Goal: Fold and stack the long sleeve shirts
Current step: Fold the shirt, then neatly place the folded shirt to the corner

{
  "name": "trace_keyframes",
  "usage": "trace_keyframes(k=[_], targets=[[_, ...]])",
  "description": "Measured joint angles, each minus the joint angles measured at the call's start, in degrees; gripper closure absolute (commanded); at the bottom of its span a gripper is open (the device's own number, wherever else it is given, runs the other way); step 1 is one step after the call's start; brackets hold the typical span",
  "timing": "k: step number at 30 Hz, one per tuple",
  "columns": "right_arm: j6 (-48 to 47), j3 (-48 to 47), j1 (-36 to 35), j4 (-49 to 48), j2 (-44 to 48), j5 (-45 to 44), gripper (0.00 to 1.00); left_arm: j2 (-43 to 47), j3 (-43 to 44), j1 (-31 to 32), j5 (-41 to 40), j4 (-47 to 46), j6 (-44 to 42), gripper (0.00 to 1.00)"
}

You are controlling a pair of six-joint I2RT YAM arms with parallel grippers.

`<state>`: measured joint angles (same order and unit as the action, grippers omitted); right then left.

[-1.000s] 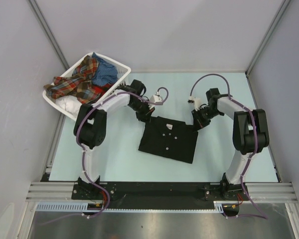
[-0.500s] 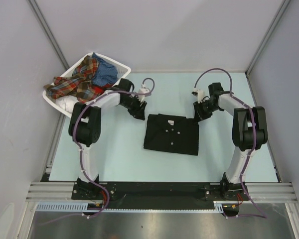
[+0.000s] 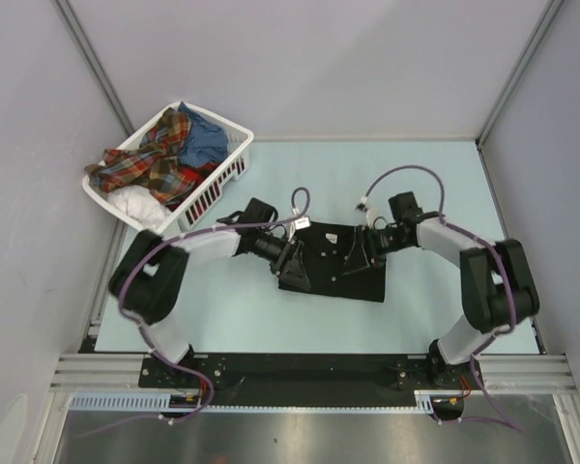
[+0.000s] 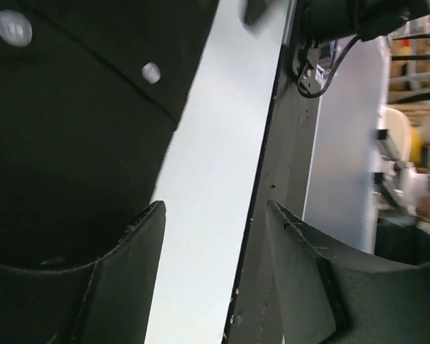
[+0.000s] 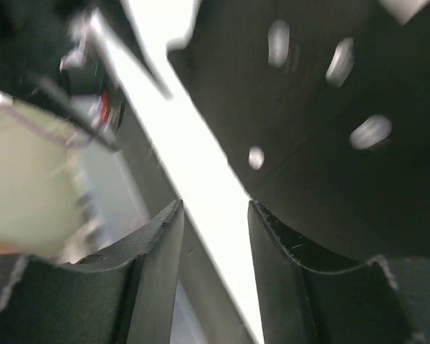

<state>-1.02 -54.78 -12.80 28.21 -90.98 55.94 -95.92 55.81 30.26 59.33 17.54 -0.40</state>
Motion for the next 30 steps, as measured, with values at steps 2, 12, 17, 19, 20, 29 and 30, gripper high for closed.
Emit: trace_keyframes(k=[2, 12, 17, 19, 20, 29, 30], targets=[[0.07, 2.40, -1.70, 0.76, -4.94, 1.97, 0.58, -6.58, 0.22, 0.70, 0.59, -2.82, 2.36, 0.38], [-1.57, -3.74, 6.88, 6.91, -22.93, 5.38, 0.58, -16.39, -3.50, -11.54, 7.43, -10.12, 11.93, 0.37], [-2.60, -4.87, 10.38, 7.23, -17.88, 2.95, 0.53, -7.15, -6.14, -13.14, 0.76, -5.44, 4.61, 0.36], [-0.94, -1.22, 13.07, 6.36, -10.95, 3.26, 0.49, -0.96, -6.12, -12.09, -4.85, -3.06, -0.04, 0.36], [0.39, 1.40, 15.30, 5.14, -6.69, 3.15, 0.41, 2.60, -5.92, -10.49, -8.52, -2.25, -2.84, 0.36], [15.96, 15.87, 31.43, -3.30, 9.60, -2.80, 0.28, 4.11, 5.38, 33.03, -43.32, -7.61, -25.81, 0.40], [17.07, 15.89, 31.45, -3.48, 9.35, -3.61, 0.27, 1.53, 6.62, 35.93, -45.72, -8.11, -27.61, 0.40]])
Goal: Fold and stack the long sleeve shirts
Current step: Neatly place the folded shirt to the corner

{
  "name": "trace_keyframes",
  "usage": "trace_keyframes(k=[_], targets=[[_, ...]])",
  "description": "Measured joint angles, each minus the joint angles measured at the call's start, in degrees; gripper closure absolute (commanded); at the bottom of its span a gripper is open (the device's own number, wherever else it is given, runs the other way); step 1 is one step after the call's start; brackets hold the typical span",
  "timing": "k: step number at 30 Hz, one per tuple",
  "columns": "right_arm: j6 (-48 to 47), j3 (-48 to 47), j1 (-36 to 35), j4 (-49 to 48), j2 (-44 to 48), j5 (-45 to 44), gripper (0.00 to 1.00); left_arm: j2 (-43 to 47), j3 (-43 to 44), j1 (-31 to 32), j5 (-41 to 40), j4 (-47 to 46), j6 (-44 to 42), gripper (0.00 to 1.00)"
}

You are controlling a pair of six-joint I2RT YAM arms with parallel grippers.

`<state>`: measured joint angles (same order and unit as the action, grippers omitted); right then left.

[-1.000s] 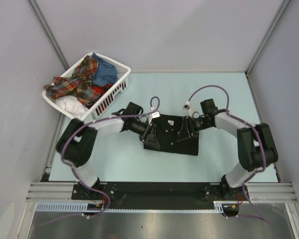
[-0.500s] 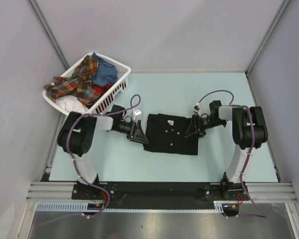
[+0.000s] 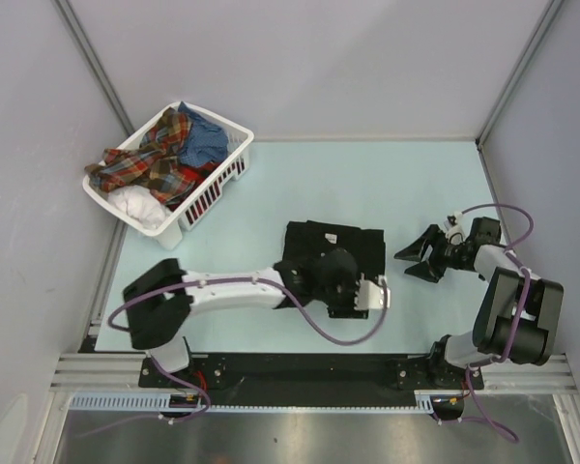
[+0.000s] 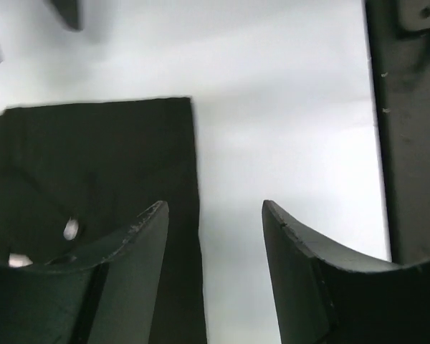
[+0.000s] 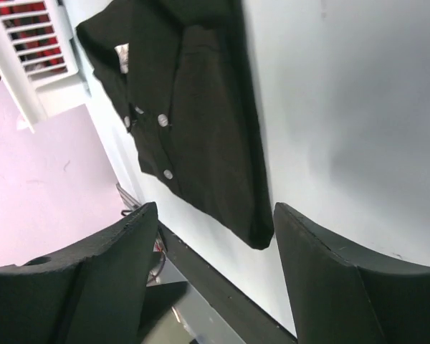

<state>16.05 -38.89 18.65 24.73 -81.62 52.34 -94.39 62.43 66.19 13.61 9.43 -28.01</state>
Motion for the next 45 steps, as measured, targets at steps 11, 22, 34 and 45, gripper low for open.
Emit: trace_keyframes(k=[11, 22, 34, 45], targets=[[4.13, 0.00, 0.11, -0.76, -3.43, -5.46, 0.03, -19.06, 8.68, 4.24, -15.02, -6.08, -8.94, 0.83], [8.87, 0.74, -4.66, -8.15, -10.64, 0.70, 0.00, -16.79, 6.67, -3.02, -5.95, -7.69, -6.08, 1.00], [19.17, 1.25, -13.11, -24.81, -16.22, 4.44, 0.21, -12.90, 6.67, -5.11, -0.59, -5.73, -2.71, 1.00], [24.02, -3.08, -17.55, -31.41, -25.86, 2.19, 1.00, -11.80, 6.67, -8.26, 2.36, -5.68, 1.70, 0.55]])
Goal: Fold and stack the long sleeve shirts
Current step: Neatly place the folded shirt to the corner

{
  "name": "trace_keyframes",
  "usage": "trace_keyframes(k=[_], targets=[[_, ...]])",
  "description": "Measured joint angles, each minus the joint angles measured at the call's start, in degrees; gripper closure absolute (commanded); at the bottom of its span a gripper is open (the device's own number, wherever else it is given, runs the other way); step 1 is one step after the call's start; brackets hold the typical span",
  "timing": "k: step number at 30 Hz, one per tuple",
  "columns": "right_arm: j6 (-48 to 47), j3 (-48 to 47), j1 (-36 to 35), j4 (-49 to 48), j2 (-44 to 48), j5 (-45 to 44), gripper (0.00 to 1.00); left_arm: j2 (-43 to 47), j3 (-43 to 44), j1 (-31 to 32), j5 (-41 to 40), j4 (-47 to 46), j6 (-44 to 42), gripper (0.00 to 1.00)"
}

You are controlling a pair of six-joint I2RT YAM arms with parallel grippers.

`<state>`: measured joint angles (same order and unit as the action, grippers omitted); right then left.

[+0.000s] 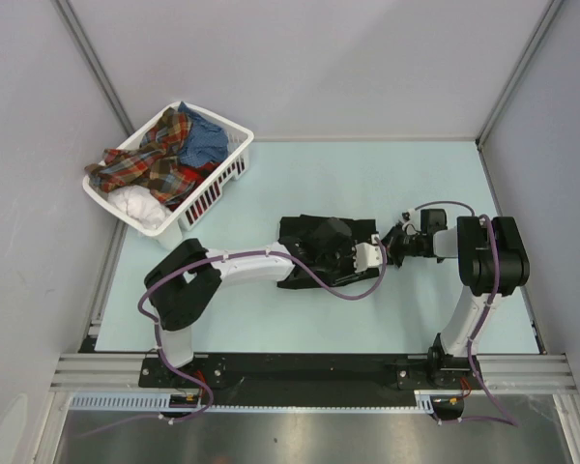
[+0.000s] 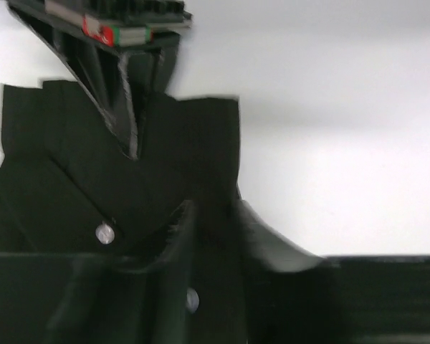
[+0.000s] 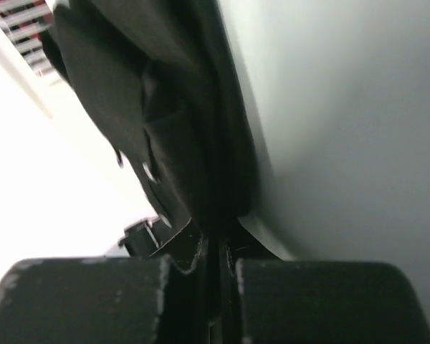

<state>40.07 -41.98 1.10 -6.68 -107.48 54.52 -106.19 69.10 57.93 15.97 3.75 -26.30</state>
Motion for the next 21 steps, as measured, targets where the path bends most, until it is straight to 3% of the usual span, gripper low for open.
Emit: trace_keyframes(k=[3, 7, 10, 13, 16, 21], targets=[[-0.79, -4.22, 0.52, 1.81, -1.33, -2.08, 1.00, 0.94, 0.02, -1.51, 1.38, 1.03, 1.55, 0.39], [-10.88, -19.89, 2.23, 13.11, -6.38, -5.51, 1.00, 3.39, 0.33, -3.80, 4.55, 5.42, 3.30, 0.03], [-25.70, -42.21, 4.55, 28.13, -16.52, -7.74, 1.00, 5.38, 2.45, -5.05, 7.32, 12.24, 2.89, 0.01], [-38.25, -59.69, 7.52, 36.54, -25.90, -11.28, 1.00, 7.89, 3.21, -6.12, 8.92, 17.35, 2.23, 0.01], [-47.65, -68.48, 11.82, 45.66, -30.69, -12.90, 1.00, 11.52, 2.73, -7.76, 10.75, 22.75, 2.01, 0.00], [-55.01, -77.94, 17.18, 53.05, -34.51, -16.22, 1.00, 15.93, -1.01, -13.11, 12.74, 25.66, 2.29, 0.01]])
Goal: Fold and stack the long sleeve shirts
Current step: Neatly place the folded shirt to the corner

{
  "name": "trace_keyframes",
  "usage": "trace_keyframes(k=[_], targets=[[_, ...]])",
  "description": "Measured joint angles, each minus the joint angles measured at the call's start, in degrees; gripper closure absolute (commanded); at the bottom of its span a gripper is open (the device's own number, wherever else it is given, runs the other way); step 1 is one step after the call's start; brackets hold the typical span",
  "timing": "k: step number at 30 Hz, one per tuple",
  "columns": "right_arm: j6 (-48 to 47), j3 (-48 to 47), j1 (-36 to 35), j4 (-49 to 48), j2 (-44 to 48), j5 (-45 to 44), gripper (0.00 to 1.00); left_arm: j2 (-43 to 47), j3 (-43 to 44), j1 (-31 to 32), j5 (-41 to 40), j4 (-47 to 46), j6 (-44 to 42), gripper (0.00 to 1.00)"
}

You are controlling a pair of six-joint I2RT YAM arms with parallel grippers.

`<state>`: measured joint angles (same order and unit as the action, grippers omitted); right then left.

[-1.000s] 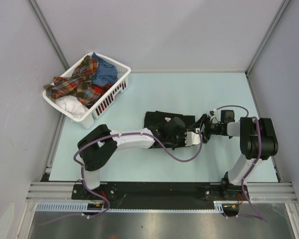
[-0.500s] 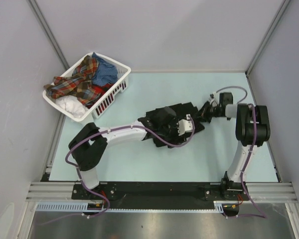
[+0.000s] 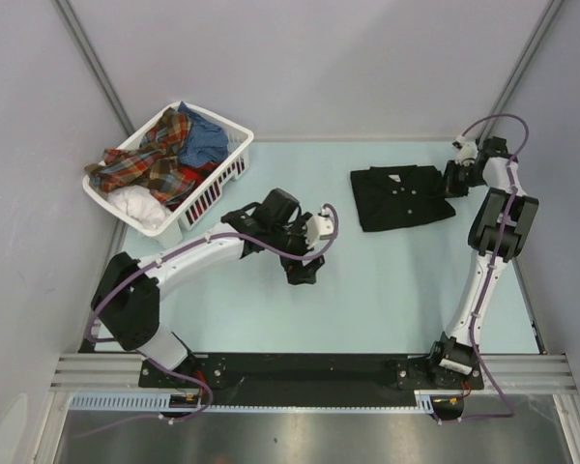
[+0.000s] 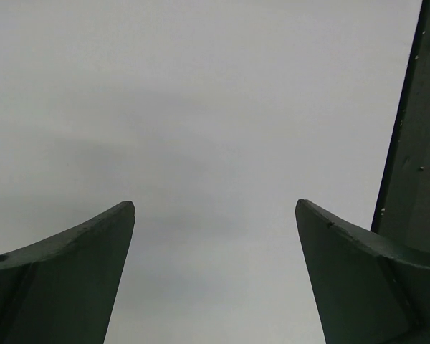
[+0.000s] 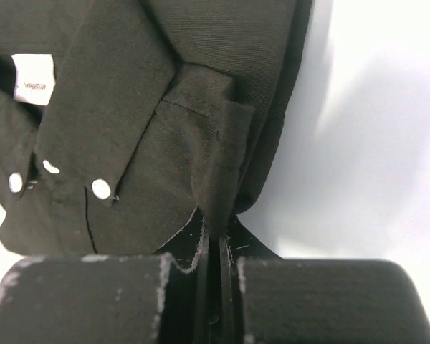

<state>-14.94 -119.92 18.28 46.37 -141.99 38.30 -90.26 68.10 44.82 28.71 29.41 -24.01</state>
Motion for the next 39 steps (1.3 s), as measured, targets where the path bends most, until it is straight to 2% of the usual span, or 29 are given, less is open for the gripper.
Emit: trace_keyframes(k=[9, 24, 27, 28, 31, 34, 39], targets=[[-4.79, -12.59, 5.27, 2.47, -5.40, -7.76, 1.00, 1.29, -3.65, -5.22, 0.09, 3.41, 0.07, 0.01], [-9.35, -13.81, 8.04, -2.34, -5.51, -16.11, 0.99, 1.29, -4.09, -8.76, 0.46, 4.24, 0.00, 0.01], [-9.62, -13.81, 9.03, -3.10, -5.51, -17.18, 0.48, 1.29, -4.31, -9.14, 0.46, 4.26, 0.02, 0.01], [-9.79, -13.81, 9.27, -3.52, -5.51, -17.92, 0.25, 1.29, -4.31, -9.40, 0.48, 4.26, 0.07, 0.01], [-10.40, -13.81, 9.53, -4.94, -5.46, -19.65, 0.08, 1.29, -4.31, -10.25, 0.85, 4.24, 0.63, 0.01], [-11.04, -13.84, 9.33, -5.77, -4.92, -20.52, 0.00, 1.40, -4.22, -11.89, 1.75, 4.22, 2.16, 0.01], [-11.69, -13.84, 6.95, -5.57, 1.07, -19.67, 0.00, 2.62, -1.27, -17.51, 3.32, 4.98, 6.47, 0.01]])
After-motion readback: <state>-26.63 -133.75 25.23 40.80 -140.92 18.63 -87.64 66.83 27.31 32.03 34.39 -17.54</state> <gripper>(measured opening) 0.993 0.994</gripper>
